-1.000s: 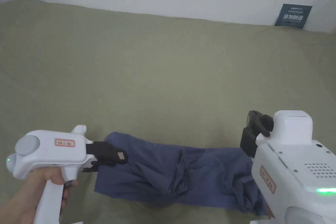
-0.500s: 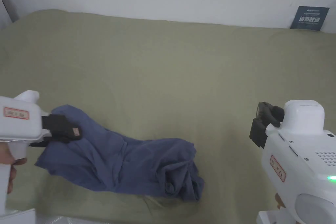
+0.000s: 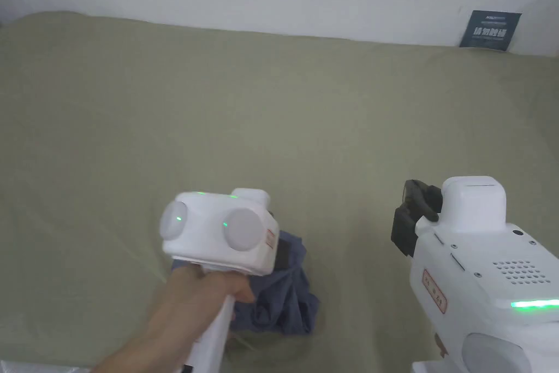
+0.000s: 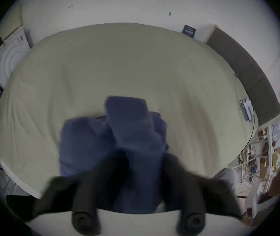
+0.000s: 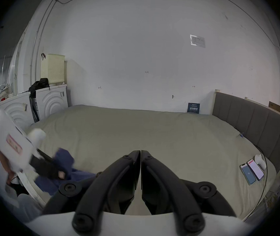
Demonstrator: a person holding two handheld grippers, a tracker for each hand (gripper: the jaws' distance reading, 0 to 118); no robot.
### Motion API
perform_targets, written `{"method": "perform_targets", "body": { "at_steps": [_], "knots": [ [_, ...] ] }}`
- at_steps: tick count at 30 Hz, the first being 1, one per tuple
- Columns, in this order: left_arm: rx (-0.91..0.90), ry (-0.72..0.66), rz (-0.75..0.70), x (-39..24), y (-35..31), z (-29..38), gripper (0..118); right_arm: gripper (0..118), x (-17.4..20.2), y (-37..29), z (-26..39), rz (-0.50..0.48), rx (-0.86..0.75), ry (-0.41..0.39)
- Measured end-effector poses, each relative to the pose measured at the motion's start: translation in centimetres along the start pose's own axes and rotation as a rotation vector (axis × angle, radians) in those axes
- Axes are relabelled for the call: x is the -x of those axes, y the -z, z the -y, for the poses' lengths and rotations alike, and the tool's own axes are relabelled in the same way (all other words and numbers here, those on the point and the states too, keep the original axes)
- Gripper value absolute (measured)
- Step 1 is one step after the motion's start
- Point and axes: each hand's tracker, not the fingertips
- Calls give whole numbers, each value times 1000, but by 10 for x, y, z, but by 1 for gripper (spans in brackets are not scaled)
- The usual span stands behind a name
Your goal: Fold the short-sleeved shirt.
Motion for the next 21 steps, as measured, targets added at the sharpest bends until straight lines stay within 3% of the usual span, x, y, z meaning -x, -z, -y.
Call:
{"method": "perform_targets", "body": {
  "at_steps": [2,3,7,8,10,11,12,15,18,21],
  "knots": [
    [8,38,16,-12,19,3,114,7,-1,2,2,1,11,-1],
    [-8,38,30,-10,20,4,118,7,-2,2,3,1,16,2],
    [-76,-168,249,27,-16,2,107,7,-5,4,8,7,32,5],
    [-97,-219,317,41,-27,3,97,7,-5,4,9,10,35,4],
    [-144,-269,428,71,-45,2,42,7,-6,6,10,13,40,21],
    [-156,-277,450,83,-48,4,9,7,-7,7,10,11,42,30],
    [-152,-292,462,93,-50,5,1,7,-6,8,10,10,43,38],
    [-101,-290,513,115,-38,9,1,7,-4,10,10,11,46,54],
    [-7,-289,653,113,-7,21,1,7,1,10,11,7,50,58],
    [36,-295,679,102,26,41,1,7,4,11,14,-3,65,55]
  ]
}}
